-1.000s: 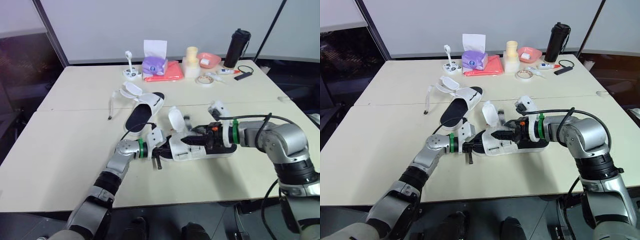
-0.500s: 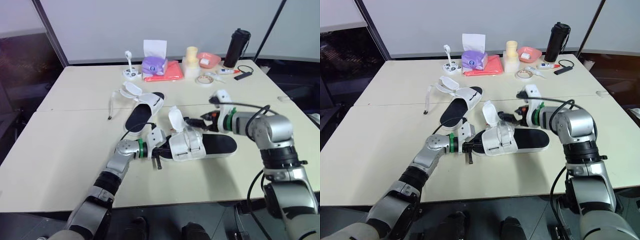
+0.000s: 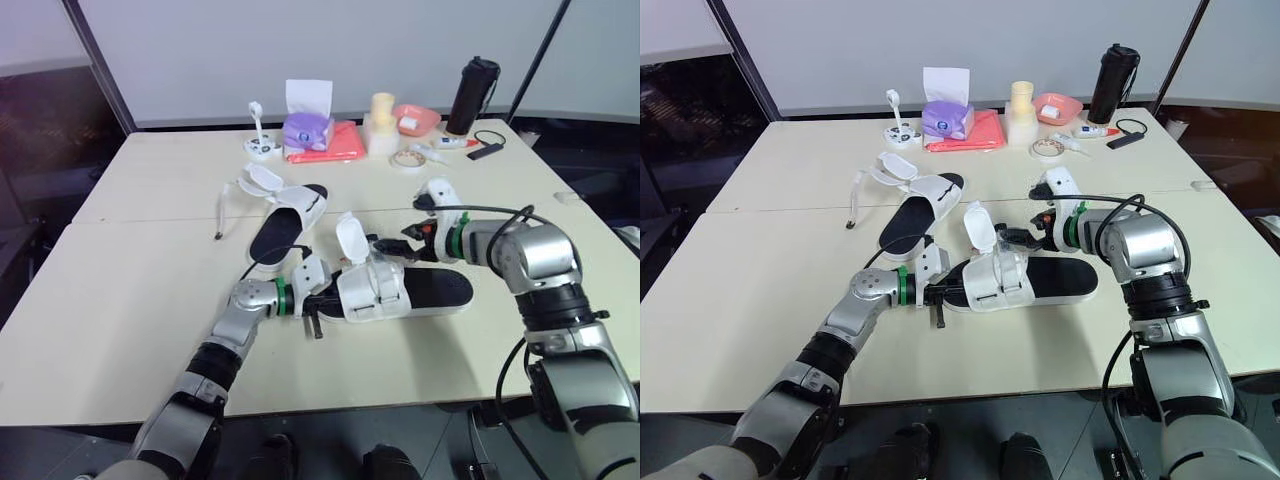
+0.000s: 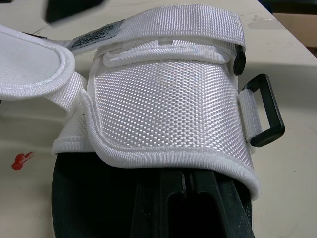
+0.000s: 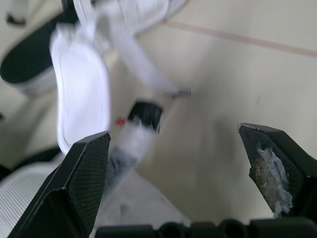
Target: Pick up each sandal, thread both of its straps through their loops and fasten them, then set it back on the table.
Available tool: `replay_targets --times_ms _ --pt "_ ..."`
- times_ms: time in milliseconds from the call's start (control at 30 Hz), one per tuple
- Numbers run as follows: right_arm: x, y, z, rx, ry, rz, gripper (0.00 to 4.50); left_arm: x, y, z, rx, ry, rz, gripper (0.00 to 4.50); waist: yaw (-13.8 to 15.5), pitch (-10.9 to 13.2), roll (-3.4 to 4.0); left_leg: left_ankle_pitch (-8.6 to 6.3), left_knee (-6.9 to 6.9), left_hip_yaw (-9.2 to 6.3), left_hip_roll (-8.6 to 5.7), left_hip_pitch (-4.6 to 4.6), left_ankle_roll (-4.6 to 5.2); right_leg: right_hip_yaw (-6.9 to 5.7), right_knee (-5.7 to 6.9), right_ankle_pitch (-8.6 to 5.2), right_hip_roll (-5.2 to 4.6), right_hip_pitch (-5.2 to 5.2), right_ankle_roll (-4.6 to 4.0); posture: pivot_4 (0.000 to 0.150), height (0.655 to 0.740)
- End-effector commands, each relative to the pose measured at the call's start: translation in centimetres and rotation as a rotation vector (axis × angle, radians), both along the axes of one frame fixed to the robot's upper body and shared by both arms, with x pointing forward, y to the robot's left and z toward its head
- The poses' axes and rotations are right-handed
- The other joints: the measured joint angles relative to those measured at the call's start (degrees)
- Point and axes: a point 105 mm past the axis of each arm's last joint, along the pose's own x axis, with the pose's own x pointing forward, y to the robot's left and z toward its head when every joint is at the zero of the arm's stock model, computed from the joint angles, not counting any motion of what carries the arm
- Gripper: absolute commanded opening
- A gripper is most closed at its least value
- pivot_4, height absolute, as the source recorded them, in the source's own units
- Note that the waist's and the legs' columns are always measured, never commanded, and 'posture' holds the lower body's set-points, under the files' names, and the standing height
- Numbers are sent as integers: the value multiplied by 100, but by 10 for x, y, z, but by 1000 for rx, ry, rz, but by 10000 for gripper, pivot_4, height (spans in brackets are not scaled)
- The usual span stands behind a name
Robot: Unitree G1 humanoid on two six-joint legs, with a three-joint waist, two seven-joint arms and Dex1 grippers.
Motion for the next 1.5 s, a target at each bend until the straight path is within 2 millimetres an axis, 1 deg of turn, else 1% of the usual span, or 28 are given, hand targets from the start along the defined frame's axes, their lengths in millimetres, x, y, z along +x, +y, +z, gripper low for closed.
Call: replay_targets --times_ms 33,133,200,333,433,500,633,867,967,1167,1267,1400,1500 --pt "2 -1 -2 -93 -50 28 44376 -4 -1 -10 25 30 -3 0 -14 -1 1 0 0 0 0 0 0 0 0 0 0 0 0 1500 7400" --pt "7 -4 -10 -188 -81 34 44376 -4 -1 -10 24 29 -3 0 -14 -1 1 0 1 0 0 2 0 -1 0 0 0 2 0 1500 7400" --pt "10 -3 -9 -211 -103 47 44376 -4 -1 -10 25 29 -3 0 -11 -1 1 0 2 0 -1 2 -1 -1 0 0 0 3 0 1500 7400" --pt "21 -2 19 -200 -193 33 44376 -4 -1 -11 27 29 -3 0 -21 -1 1 1 1 0 -1 2 -1 0 0 0 0 2 0 1500 7400" --pt "24 -4 44 -175 -247 26 44376 -3 -2 -10 24 29 0 0 -30 0 2 1 1 -1 -1 1 -2 0 1 0 0 1 0 1500 7400" --pt "24 -4 58 -141 -263 22 44376 -3 -2 -10 21 27 1 0 -30 0 2 1 1 -2 -1 1 -2 0 1 0 0 1 0 1500 7400" --pt "15 5 68 -2 -198 48 44376 -3 -3 -10 20 26 1 0 -15 0 2 1 1 -4 -1 1 -2 -1 0 0 0 2 0 1500 7400" --pt "-2 30 66 217 -28 113 44376 -3 -3 -10 21 24 -1 0 -23 0 2 1 0 -8 -1 1 -2 0 1 1 0 1 -1 1500 7400" --pt "-6 39 59 236 12 140 44376 -3 -3 -9 20 23 1 0 -20 0 2 1 0 -10 -2 1 -2 0 1 1 -1 1 -1 1500 7400" --pt "-6 54 34 239 88 194 44376 -4 -2 -9 17 23 2 0 -32 0 2 1 0 -7 -2 1 -2 0 2 0 -1 1 0 1500 7400" --pt "-5 62 26 255 116 233 44376 -5 -3 -10 17 24 4 0 -56 0 2 1 0 -6 -3 1 -2 -1 3 0 -1 1 0 1500 7400" --pt "-2 74 20 296 149 290 44376 -4 -3 -9 15 23 10 0 -67 0 2 1 2 -6 -4 1 -2 -1 6 1 0 1 0 1500 7400" --pt "-2 84 23 337 160 347 44376 -3 -1 -8 14 20 17 0 -76 0 2 2 2 -5 -4 1 -3 0 9 1 0 -1 0 1500 7400"
